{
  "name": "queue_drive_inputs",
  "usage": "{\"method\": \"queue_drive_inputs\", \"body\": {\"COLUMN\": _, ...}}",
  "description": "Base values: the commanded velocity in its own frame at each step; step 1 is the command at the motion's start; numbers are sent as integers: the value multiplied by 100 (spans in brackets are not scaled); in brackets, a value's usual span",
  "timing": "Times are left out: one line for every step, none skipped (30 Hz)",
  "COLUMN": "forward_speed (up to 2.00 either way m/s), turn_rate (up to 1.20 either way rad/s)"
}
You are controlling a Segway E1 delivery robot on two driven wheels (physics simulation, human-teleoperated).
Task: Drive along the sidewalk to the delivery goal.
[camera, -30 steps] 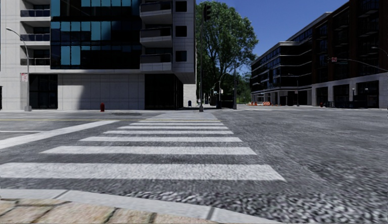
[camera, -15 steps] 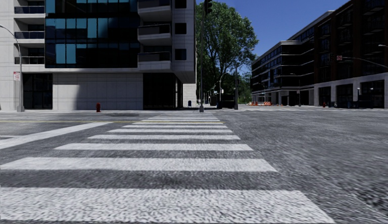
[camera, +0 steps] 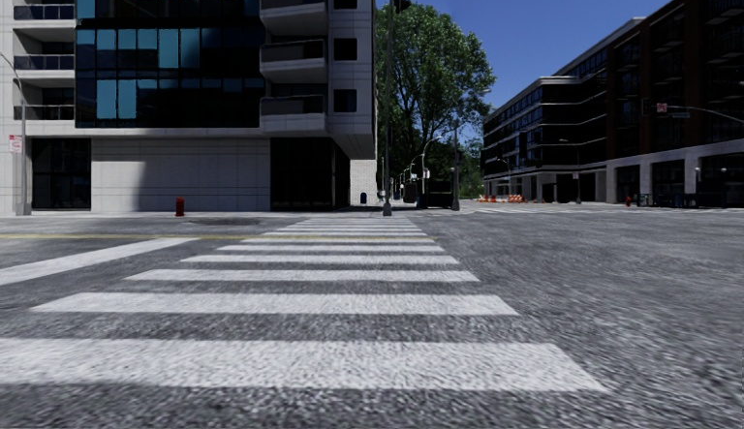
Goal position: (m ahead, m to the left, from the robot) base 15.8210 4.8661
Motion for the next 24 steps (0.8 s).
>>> {"method": "queue_drive_inputs", "body": {"forward_speed": 146, "turn_rate": 0}}
{"method": "queue_drive_inputs", "body": {"forward_speed": 146, "turn_rate": 0}}
{"method": "queue_drive_inputs", "body": {"forward_speed": 146, "turn_rate": 0}}
{"method": "queue_drive_inputs", "body": {"forward_speed": 146, "turn_rate": 0}}
{"method": "queue_drive_inputs", "body": {"forward_speed": 146, "turn_rate": 0}}
{"method": "queue_drive_inputs", "body": {"forward_speed": 146, "turn_rate": 0}}
{"method": "queue_drive_inputs", "body": {"forward_speed": 146, "turn_rate": 0}}
{"method": "queue_drive_inputs", "body": {"forward_speed": 146, "turn_rate": 0}}
{"method": "queue_drive_inputs", "body": {"forward_speed": 146, "turn_rate": 0}}
{"method": "queue_drive_inputs", "body": {"forward_speed": 146, "turn_rate": 0}}
{"method": "queue_drive_inputs", "body": {"forward_speed": 146, "turn_rate": 0}}
{"method": "queue_drive_inputs", "body": {"forward_speed": 146, "turn_rate": 0}}
{"method": "queue_drive_inputs", "body": {"forward_speed": 146, "turn_rate": 0}}
{"method": "queue_drive_inputs", "body": {"forward_speed": 146, "turn_rate": 0}}
{"method": "queue_drive_inputs", "body": {"forward_speed": 147, "turn_rate": 0}}
{"method": "queue_drive_inputs", "body": {"forward_speed": 147, "turn_rate": 0}}
{"method": "queue_drive_inputs", "body": {"forward_speed": 147, "turn_rate": 0}}
{"method": "queue_drive_inputs", "body": {"forward_speed": 148, "turn_rate": 0}}
{"method": "queue_drive_inputs", "body": {"forward_speed": 148, "turn_rate": 0}}
{"method": "queue_drive_inputs", "body": {"forward_speed": 148, "turn_rate": 0}}
{"method": "queue_drive_inputs", "body": {"forward_speed": 148, "turn_rate": 0}}
{"method": "queue_drive_inputs", "body": {"forward_speed": 149, "turn_rate": 0}}
{"method": "queue_drive_inputs", "body": {"forward_speed": 149, "turn_rate": 0}}
{"method": "queue_drive_inputs", "body": {"forward_speed": 149, "turn_rate": 0}}
